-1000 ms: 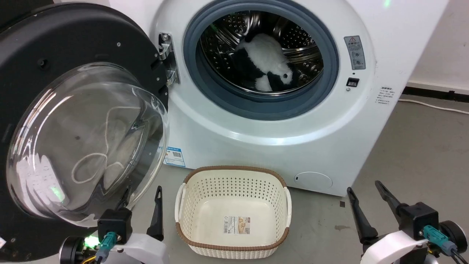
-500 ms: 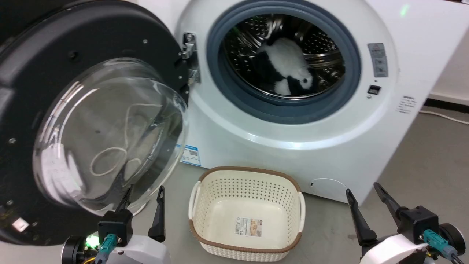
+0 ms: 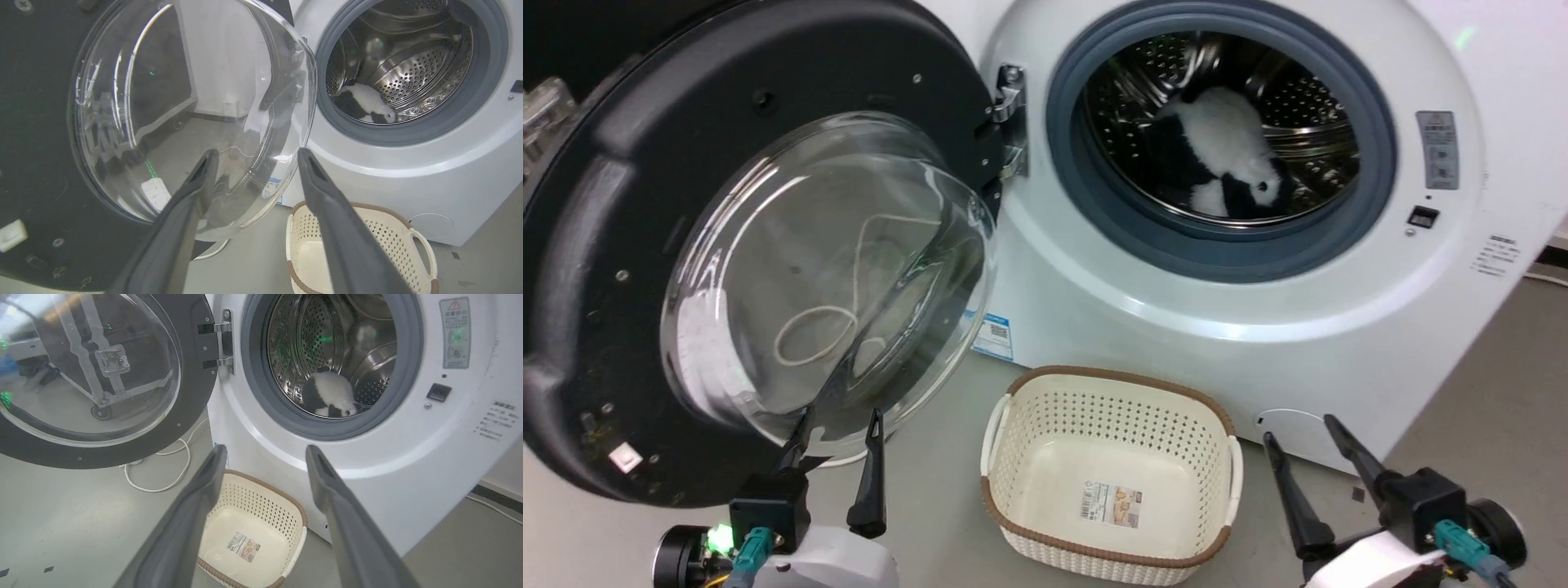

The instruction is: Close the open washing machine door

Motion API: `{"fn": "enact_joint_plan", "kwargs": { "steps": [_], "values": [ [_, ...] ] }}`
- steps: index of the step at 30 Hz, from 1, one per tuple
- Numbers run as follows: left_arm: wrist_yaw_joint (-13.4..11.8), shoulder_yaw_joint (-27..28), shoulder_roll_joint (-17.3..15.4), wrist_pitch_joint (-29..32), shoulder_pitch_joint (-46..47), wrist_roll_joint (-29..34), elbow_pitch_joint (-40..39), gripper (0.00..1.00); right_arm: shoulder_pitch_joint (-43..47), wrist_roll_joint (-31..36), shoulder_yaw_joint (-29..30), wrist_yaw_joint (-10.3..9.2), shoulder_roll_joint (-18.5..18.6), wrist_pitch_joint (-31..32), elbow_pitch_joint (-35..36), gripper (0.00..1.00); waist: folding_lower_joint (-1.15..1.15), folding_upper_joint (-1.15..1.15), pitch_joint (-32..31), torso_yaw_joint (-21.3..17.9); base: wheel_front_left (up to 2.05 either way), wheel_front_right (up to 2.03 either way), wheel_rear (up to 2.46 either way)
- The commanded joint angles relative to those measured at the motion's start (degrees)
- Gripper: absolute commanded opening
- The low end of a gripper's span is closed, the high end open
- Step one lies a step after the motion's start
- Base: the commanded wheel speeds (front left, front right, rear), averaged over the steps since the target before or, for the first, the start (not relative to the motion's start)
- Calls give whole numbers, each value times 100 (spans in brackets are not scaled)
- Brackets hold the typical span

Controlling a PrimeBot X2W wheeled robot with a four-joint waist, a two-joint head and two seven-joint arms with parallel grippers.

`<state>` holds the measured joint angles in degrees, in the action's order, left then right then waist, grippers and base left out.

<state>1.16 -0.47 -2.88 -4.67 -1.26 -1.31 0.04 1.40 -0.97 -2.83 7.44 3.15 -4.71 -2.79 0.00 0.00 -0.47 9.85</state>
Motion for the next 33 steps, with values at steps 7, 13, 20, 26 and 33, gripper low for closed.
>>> {"fn": "enact_joint_plan", "kwargs": {
  "steps": [7, 13, 20, 26, 33],
  "values": [
    [-72, 52, -1, -130, -137, -89, -125, 100, -203, 6, -229, 2, -11, -127, -192, 100, 0, 0, 45, 207, 0, 0, 0],
    [-106, 82, -1, -202, -185, -127, -182, 100, -297, -34, -348, 2, -13, -199, -342, 100, 0, 0, 62, 359, 0, 0, 0],
    [-112, 113, -1, -285, -227, -157, -232, 100, -369, -75, -468, 2, -14, -282, -480, 100, 0, 0, 70, 529, 0, 0, 0],
    [-116, 121, 0, -357, -265, -175, -259, 100, -396, -107, -538, 2, -15, -354, -577, 100, 0, 0, 67, 668, 0, 0, 0],
    [-125, 141, 0, -441, -289, -205, -290, 100, -411, -145, -625, 3, -17, -438, -667, 100, 0, 0, 67, 837, 0, 0, 0]
  ]
}}
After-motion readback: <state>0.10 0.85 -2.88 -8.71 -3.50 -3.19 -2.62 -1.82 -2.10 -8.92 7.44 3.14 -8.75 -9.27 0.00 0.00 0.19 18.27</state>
